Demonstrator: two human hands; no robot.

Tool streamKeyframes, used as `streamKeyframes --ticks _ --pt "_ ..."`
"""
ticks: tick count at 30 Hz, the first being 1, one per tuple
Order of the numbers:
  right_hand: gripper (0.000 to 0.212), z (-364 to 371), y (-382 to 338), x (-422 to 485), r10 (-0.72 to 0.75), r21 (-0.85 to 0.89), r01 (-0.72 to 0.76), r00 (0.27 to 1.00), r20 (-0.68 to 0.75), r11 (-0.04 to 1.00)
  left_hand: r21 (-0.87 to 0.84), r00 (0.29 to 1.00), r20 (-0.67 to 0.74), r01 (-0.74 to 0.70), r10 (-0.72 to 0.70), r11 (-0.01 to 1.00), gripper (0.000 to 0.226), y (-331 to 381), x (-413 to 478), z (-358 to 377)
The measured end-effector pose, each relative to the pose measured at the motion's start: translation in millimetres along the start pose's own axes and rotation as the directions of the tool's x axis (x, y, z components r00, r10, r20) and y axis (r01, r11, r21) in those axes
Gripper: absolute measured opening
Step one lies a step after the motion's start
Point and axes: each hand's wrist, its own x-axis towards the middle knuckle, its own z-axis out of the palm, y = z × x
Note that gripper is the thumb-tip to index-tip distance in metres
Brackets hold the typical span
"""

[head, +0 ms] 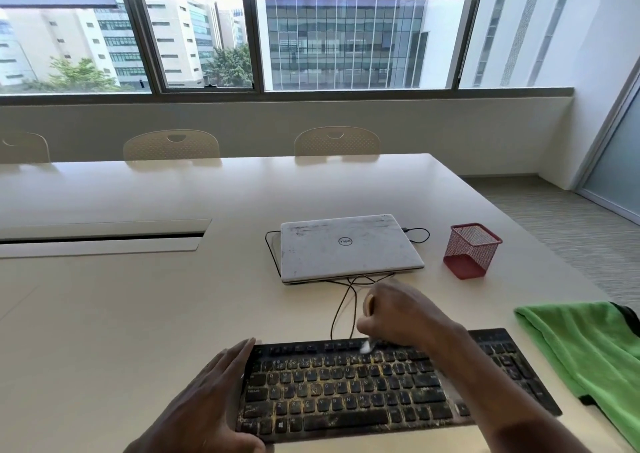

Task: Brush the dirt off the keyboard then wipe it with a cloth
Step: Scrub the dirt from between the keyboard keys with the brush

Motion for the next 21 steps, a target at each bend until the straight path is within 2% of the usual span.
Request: streamKeyframes --ticks 2,4,6,9,11,13,16,21 --pt "0.032 -4 3 -3 -0.005 0.008 0.005 1.0 -0.009 1.0 0.004 1.0 0.019 -0.022 0.022 1.0 0.142 2 3 -1" --pt "0.033 -7 2 -5 -0.043 0.105 0.044 0.999 -0.01 0.993 0.014 0.999 0.02 -0.043 0.042 0.999 0.145 7 8 1" --pt "0.036 -6 1 -9 -0.062 0.124 0.063 0.998 -0.009 0.99 0.127 0.997 -0.003 -0.079 0.08 0.989 0.146 14 16 7" --pt "0.032 -9 9 -14 0.001 0.07 0.001 1.0 -0.025 0.998 0.279 0.994 0.035 -0.113 0.107 0.954 0.144 35 32 4" --pt "0.034 -13 13 -15 0.03 0.043 -0.028 0.998 -0.047 0.999 0.238 0.983 0.021 -0.183 0.183 0.954 0.149 53 47 6" --pt "0.035 -15 14 -16 0.009 0.069 -0.007 0.999 -0.038 0.998 0.22 0.975 0.109 -0.212 0.192 0.952 0.149 69 57 11" --pt "0.038 -14 12 -20 -0.011 0.069 0.014 0.999 -0.046 0.998 0.224 0.97 0.142 -0.227 0.199 0.948 0.146 93 71 16" --pt "0.029 -16 29 -28 0.093 0.015 -0.092 0.987 -0.128 0.996 0.224 0.961 0.179 -0.248 0.21 0.942 0.143 112 80 23"
